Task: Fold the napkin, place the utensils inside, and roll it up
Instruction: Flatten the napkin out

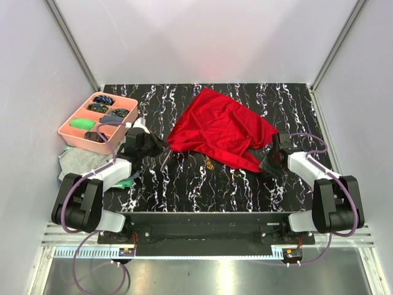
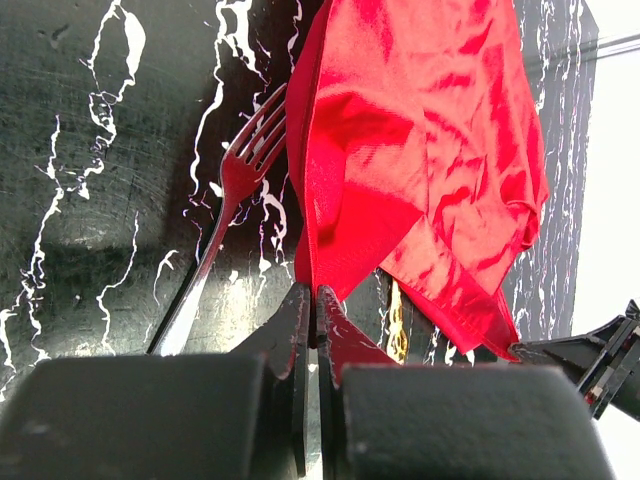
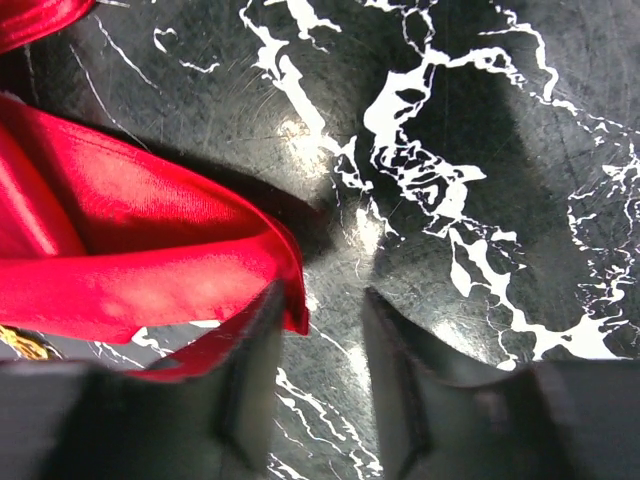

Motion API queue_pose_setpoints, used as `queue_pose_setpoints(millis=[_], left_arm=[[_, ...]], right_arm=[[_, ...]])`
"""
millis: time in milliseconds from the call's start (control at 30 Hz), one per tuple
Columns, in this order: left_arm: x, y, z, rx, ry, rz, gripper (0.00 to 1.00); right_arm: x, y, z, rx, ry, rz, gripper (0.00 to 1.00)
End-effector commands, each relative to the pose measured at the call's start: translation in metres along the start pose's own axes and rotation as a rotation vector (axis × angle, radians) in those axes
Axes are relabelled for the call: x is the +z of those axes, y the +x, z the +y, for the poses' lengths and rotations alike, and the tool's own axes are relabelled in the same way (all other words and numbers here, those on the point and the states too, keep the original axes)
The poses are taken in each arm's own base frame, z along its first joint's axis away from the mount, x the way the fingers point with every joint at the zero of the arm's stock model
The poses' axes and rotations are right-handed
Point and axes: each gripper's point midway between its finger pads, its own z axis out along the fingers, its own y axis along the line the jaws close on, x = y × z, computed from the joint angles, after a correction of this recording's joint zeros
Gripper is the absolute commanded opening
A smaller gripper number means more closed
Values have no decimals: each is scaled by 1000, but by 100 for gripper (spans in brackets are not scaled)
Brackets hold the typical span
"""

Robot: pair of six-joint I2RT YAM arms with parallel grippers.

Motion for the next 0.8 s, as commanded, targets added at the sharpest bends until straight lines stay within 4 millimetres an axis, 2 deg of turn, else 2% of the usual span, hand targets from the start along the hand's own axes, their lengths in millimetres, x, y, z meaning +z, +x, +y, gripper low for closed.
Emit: queue_pose_setpoints(millis=[0,100,267,433,467,533,567,600,633,667,700,767], left_arm=[[-2,-8,-12,33,55,-18,0],[-1,-8,-13,44,55,-16,0],[0,-10,-14,55,56,-11,0],[-1,-12,-21,73,78,-9,0],[-2,-13,-25,85,96,-6,0],[-4,-26,-42,124,139,-27,0],[-7,-32,-52,139,165,-35,0],[-10,-46,-70,169,197,-57,0],[-14,-55,-81,186,211,-73,0],[-20,-66,-95,204,231,-99,0],[-28,-87,-117,230,255,-149,0],[-42,-110,-147,262,299,-209,0]], right_arm=[[1,-11,3,20,-5,-50,39],[4,-10,5,23,-18,-43,30],[10,-9,9,20,-33,-37,24],[11,-17,20,7,-70,-50,0],[6,-23,25,-4,-87,-67,0],[-11,-38,38,-49,-130,-116,0],[-27,-49,46,-64,-163,-163,0],[-46,-64,55,-98,-182,-211,0],[-60,-78,57,-108,-177,-273,0],[-84,-92,63,-119,-202,-345,0],[-111,-112,74,-144,-224,-425,0],[-155,-139,79,-147,-232,-565,0]])
